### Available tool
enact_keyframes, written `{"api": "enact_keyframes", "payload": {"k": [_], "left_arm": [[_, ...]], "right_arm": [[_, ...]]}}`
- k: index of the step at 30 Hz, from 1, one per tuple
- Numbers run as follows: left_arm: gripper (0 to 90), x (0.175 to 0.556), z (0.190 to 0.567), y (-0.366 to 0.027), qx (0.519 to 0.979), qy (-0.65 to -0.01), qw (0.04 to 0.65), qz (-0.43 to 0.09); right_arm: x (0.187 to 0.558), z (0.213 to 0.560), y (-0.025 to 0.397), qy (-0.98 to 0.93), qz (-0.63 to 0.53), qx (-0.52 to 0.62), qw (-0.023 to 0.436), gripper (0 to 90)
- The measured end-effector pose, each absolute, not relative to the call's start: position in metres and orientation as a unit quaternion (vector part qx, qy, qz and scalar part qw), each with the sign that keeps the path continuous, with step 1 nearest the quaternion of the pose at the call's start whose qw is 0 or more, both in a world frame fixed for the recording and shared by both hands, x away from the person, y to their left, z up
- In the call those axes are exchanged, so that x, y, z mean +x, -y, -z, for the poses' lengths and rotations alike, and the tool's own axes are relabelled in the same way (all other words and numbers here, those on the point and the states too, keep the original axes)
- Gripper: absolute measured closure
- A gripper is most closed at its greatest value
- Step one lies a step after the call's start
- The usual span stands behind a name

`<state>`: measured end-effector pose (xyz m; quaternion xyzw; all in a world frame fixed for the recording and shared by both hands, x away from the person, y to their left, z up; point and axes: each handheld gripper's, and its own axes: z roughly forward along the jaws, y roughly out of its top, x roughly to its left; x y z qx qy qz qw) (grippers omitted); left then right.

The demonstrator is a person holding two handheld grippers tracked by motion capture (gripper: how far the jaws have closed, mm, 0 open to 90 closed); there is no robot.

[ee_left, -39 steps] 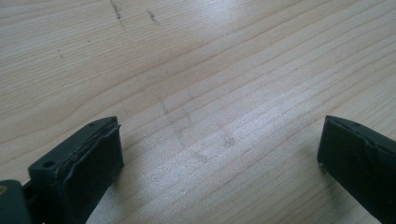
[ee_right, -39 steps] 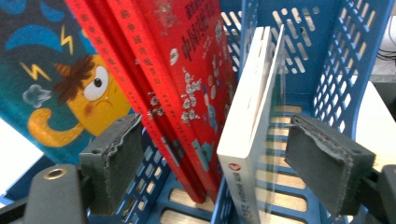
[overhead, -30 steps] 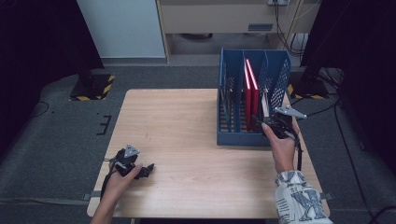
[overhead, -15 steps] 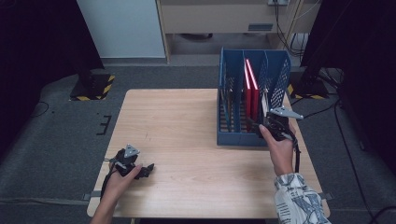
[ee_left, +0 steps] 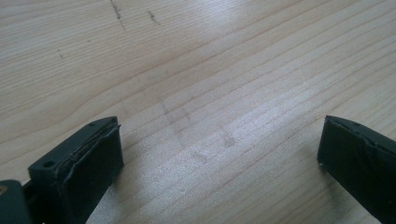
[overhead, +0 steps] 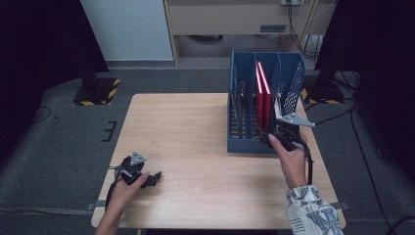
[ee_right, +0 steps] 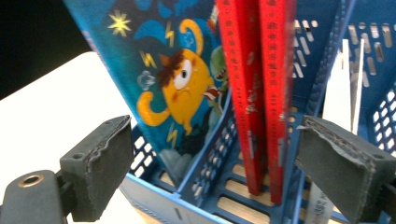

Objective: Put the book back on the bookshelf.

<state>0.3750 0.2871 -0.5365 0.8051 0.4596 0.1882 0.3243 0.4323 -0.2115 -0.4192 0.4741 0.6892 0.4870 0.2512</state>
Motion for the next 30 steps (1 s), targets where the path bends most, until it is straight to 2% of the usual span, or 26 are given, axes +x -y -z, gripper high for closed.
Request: {"api": "enact_keyframes", "payload": {"k": [30], "left_arm": [[0.0, 0.375, 0.536, -0.287, 0.805, -0.460, 0.324, -0.188]], "right_arm": [[0.397, 0.425, 0.132, -0.764, -0.470, 0.393, 0.202, 9.9]]}}
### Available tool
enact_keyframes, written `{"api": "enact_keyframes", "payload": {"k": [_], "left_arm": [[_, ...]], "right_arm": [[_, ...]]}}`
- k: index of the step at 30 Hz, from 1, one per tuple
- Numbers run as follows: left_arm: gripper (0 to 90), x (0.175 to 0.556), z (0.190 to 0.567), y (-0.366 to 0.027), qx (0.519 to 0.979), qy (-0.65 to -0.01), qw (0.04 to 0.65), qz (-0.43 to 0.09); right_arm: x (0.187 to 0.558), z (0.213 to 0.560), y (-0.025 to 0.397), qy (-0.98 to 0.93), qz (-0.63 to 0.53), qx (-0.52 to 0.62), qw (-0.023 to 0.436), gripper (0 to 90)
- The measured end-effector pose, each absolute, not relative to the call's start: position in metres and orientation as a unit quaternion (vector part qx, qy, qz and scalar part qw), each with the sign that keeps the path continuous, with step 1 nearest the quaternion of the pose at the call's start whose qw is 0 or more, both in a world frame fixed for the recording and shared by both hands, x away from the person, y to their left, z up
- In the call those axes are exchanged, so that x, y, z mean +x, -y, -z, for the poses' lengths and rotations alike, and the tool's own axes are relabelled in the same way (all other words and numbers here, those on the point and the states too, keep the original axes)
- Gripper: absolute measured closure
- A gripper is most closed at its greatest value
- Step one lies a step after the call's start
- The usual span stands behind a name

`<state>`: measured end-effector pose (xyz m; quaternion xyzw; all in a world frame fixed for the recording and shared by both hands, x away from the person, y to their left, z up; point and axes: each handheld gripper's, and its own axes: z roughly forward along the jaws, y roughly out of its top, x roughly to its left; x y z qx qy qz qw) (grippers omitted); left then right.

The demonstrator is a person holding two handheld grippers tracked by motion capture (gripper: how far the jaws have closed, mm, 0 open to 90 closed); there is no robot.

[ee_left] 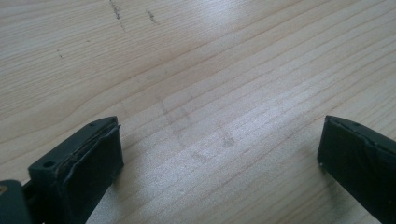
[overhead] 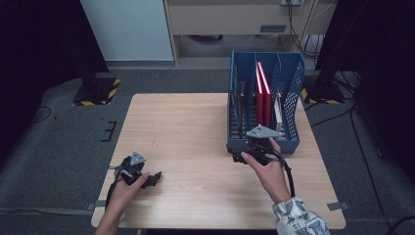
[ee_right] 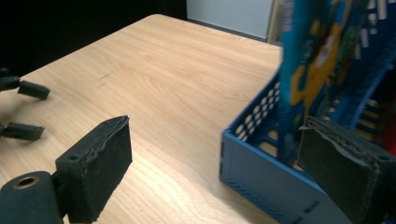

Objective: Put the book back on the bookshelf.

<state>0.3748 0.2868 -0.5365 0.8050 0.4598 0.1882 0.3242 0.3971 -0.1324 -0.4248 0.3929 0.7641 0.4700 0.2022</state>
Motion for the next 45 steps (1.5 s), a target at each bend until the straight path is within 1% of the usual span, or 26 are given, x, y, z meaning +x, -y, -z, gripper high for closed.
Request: {"api": "enact_keyframes", "payload": {"k": [10, 23, 28, 33, 45], "left_arm": [[0.0, 0.375, 0.536, -0.287, 0.805, -0.460, 0.324, -0.188], [0.0, 0.375, 0.536, -0.287, 0.805, -0.460, 0.324, -0.188], [0.0, 0.375, 0.536, -0.287, 0.805, -0.460, 0.324, -0.188], [0.0, 0.375, 0.536, -0.287, 0.805, -0.460, 0.324, -0.188], [0.0, 0.375, 0.536, -0.287, 0.805, -0.460, 0.324, -0.188]], "right_arm": [[0.386, 0.429, 0.115, -0.783, -0.462, 0.369, 0.194, 8.6], [0.372, 0.450, 0.099, -0.811, -0.435, 0.349, 0.176, 6.1], [0.370, 0.457, 0.090, -0.821, -0.430, 0.339, 0.162, 6.0], [0.370, 0.467, 0.077, -0.832, -0.424, 0.325, 0.153, 8.5], [0.375, 0.488, 0.045, -0.853, -0.403, 0.307, 0.126, 8.1]]}}
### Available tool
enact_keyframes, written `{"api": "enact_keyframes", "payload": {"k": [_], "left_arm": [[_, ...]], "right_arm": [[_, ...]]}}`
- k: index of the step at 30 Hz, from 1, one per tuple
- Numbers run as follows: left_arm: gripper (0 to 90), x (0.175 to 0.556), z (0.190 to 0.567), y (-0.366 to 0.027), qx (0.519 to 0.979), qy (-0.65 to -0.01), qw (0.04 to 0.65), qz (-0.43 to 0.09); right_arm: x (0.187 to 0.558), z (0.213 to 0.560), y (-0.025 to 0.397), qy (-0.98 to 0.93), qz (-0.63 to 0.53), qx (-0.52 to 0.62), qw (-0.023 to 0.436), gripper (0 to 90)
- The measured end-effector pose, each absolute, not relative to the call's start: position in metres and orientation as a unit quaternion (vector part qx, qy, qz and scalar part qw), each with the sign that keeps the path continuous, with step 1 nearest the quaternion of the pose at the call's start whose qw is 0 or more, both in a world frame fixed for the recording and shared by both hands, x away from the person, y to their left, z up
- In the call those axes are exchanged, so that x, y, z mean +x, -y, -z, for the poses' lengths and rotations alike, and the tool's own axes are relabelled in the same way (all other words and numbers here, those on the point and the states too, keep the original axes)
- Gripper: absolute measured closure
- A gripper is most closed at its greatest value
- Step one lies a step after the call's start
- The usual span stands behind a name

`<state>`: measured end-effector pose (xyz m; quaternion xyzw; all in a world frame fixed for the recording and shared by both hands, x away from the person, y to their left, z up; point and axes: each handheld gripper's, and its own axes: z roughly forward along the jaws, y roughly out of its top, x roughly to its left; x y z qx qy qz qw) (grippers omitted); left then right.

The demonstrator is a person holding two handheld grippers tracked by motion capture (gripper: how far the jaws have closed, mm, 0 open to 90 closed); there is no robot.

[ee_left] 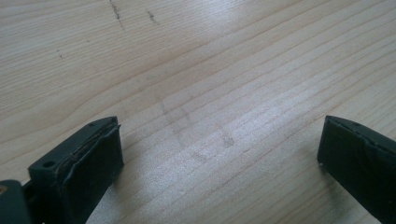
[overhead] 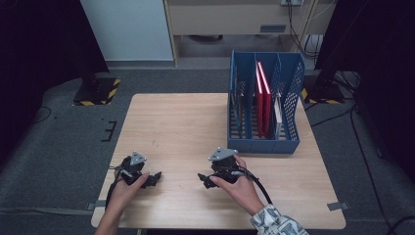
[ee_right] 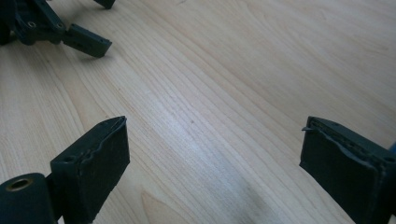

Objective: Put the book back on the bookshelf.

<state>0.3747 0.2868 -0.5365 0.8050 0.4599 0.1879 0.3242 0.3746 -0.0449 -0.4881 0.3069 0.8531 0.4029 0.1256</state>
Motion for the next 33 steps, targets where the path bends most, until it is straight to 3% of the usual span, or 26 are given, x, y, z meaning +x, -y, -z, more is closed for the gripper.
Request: {"api": "enact_keyframes", "payload": {"k": [16, 33], "left_arm": [[0.0, 0.375, 0.536, -0.287, 0.805, -0.460, 0.324, -0.188], [0.0, 0.375, 0.536, -0.287, 0.805, -0.459, 0.325, -0.188]], "right_arm": [[0.398, 0.513, 0.018, -0.850, -0.395, 0.335, 0.095, 9.0], [0.424, 0.530, 0.000, -0.838, -0.378, 0.375, 0.115, 10.2]]}}
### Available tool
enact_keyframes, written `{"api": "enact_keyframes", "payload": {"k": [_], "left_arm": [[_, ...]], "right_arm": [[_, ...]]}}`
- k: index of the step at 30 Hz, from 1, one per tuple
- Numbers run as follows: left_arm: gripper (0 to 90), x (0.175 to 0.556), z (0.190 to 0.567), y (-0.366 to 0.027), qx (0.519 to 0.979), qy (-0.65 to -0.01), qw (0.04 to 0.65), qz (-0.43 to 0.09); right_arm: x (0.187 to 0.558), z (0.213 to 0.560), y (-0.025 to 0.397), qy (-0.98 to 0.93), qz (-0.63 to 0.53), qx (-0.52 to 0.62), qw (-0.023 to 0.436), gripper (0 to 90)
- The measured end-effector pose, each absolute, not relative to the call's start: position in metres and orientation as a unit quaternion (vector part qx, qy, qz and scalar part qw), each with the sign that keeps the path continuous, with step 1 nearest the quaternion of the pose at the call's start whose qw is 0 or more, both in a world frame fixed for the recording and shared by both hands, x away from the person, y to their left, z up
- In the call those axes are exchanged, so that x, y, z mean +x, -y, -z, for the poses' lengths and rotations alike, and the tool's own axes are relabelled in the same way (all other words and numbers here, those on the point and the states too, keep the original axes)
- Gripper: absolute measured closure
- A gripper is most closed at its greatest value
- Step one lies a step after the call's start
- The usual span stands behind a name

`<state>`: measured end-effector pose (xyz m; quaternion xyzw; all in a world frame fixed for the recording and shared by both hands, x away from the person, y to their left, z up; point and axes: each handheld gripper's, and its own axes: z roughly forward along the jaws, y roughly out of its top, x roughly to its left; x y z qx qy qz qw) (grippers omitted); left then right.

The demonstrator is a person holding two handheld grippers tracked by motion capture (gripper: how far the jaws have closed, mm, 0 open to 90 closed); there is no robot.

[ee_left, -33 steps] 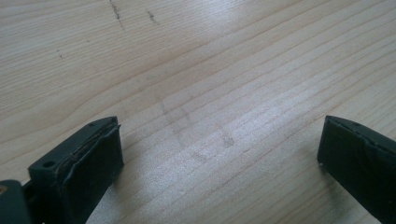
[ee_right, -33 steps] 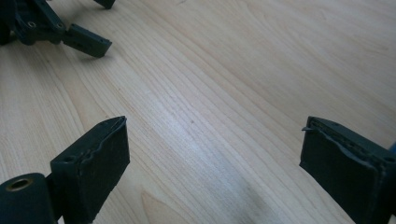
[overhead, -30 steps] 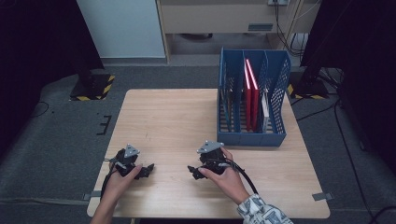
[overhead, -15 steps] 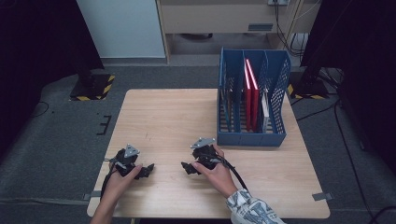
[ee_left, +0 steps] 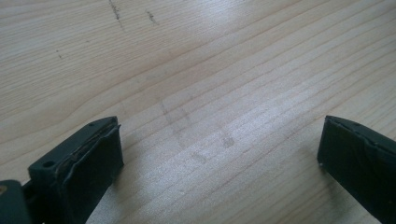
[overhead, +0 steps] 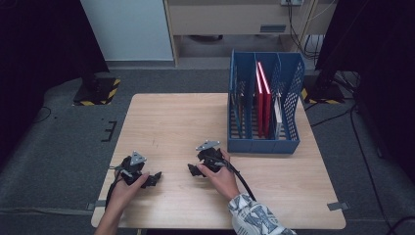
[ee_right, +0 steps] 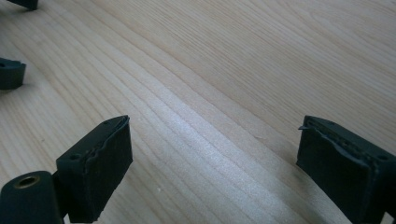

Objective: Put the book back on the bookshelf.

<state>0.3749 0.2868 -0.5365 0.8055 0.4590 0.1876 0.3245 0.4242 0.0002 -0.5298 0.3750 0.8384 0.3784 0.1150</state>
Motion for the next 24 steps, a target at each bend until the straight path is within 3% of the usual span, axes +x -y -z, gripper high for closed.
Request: {"api": "enact_keyframes", "payload": {"k": [24], "left_arm": [[0.0, 0.3750, 0.5366, -0.2864, 0.805, -0.459, 0.326, -0.187]], "right_arm": [[0.4257, 0.5391, -0.0093, -0.839, -0.352, 0.385, 0.157, 4.9]]}}
